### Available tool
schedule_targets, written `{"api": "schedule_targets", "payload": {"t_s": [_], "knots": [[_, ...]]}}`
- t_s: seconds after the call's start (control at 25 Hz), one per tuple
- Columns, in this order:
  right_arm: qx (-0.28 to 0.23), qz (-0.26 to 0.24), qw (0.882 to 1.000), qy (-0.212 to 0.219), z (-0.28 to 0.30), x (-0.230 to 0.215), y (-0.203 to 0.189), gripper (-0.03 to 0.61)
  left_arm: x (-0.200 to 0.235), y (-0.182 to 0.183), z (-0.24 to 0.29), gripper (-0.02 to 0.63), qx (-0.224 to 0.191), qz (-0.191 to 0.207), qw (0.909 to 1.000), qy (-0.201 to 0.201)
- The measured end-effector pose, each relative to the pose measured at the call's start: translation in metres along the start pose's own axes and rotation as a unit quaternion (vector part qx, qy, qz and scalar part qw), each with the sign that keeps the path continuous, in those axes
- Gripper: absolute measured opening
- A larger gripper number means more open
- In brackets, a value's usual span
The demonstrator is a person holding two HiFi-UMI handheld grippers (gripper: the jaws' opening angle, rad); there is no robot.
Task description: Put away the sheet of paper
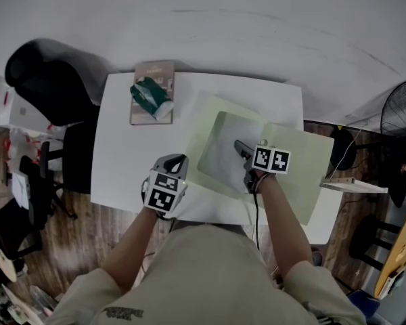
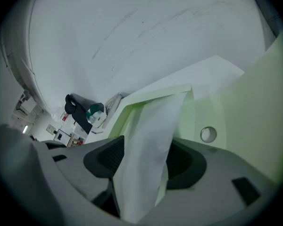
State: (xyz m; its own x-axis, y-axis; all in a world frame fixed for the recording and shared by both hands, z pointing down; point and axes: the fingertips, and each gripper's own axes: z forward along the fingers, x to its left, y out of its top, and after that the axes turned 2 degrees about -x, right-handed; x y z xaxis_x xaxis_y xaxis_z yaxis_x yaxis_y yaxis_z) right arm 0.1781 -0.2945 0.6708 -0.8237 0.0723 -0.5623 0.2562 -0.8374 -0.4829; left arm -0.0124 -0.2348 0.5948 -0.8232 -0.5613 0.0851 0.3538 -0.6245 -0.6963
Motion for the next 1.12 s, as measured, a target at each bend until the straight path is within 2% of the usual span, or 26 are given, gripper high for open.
{"api": "schedule_targets", "payload": {"t_s": [0.08,0.28,0.4,0.72,0.88,1.0,1.12], "knots": [[0.011,-0.009,1.000,0.001,-0.002,0.000,-0.005,0.262,-0.004,0.003,-0.001,0.026,-0.003,0.004,1.0000,-0.002],[0.025,0.007,1.000,0.016,0.014,0.006,-0.016,0.265,-0.011,0.007,-0.006,0.026,-0.008,0.011,0.9999,-0.002],[0.036,-0.008,0.999,0.020,0.024,0.017,-0.021,0.275,-0.014,0.004,-0.011,0.026,-0.007,0.009,0.9999,-0.002],[0.066,-0.083,0.994,-0.032,0.025,0.016,-0.028,0.388,-0.012,0.000,-0.021,0.026,-0.009,0.007,0.9999,0.002],[0.053,-0.082,0.994,-0.055,0.010,0.009,-0.023,0.400,-0.013,-0.003,-0.025,0.026,-0.008,0.006,0.9999,0.001],[0.028,-0.079,0.995,-0.050,-0.006,0.014,-0.016,0.400,-0.014,0.000,-0.033,0.026,-0.015,0.009,0.9998,-0.001],[-0.004,-0.102,0.994,-0.048,-0.029,0.026,-0.001,0.399,-0.011,0.010,-0.041,0.026,-0.030,0.013,0.9995,0.003]]}}
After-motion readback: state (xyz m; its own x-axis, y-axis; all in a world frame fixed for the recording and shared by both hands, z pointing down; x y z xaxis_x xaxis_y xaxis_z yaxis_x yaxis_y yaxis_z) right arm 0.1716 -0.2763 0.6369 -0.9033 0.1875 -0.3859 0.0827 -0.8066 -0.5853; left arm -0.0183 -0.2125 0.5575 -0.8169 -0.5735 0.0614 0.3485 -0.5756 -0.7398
